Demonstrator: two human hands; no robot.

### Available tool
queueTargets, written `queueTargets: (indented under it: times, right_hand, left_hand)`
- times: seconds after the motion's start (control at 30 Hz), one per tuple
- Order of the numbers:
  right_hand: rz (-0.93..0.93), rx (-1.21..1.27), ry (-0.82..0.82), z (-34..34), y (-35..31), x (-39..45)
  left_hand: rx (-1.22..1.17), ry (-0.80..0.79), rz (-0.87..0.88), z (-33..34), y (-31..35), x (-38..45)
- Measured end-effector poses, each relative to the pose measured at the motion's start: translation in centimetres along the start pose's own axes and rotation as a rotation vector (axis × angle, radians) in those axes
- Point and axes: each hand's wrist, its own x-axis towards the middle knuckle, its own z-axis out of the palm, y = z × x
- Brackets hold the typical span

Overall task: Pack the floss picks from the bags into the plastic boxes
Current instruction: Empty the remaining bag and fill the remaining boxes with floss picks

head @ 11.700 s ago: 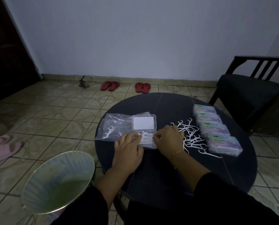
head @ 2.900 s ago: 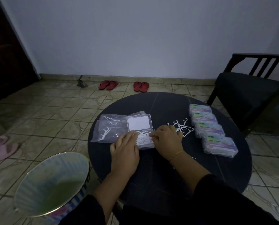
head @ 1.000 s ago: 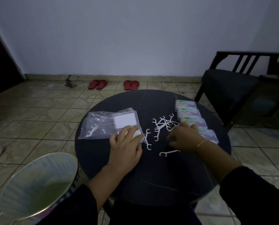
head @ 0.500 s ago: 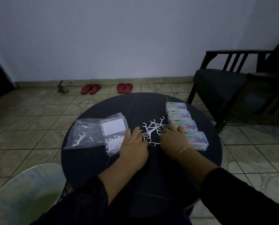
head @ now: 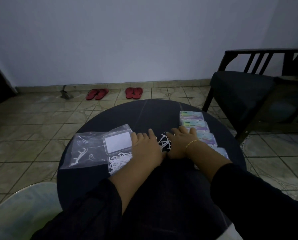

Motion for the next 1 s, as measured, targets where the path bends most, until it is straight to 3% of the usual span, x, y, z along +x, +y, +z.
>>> queueTargets:
  times: [0.1,0.37,0.67,1.0]
  right_hand:
    - [0.001,0.011,-0.049,-0.2,0.1,0.9]
    - [-0.022,-0.031,0.067,0.2,0.8,1.9]
    - [-0.026,0.002,0.154,0.3,-0.1,1.4]
    - [-0.113,-0.153,0.276,0.7,-0.2,-0.5]
  left_hand:
    - [-0.059,-0.107,0.026,-0.3,0.1,1.2]
    - [-0.222,-0.011,0.131,-0.2,-0.3,1.7]
    - [0.032,-0.119,0.029,-0.9,-0.4,1.0]
    - [0.012,-0.218,-0.035,-2.1,-0.2,0.7]
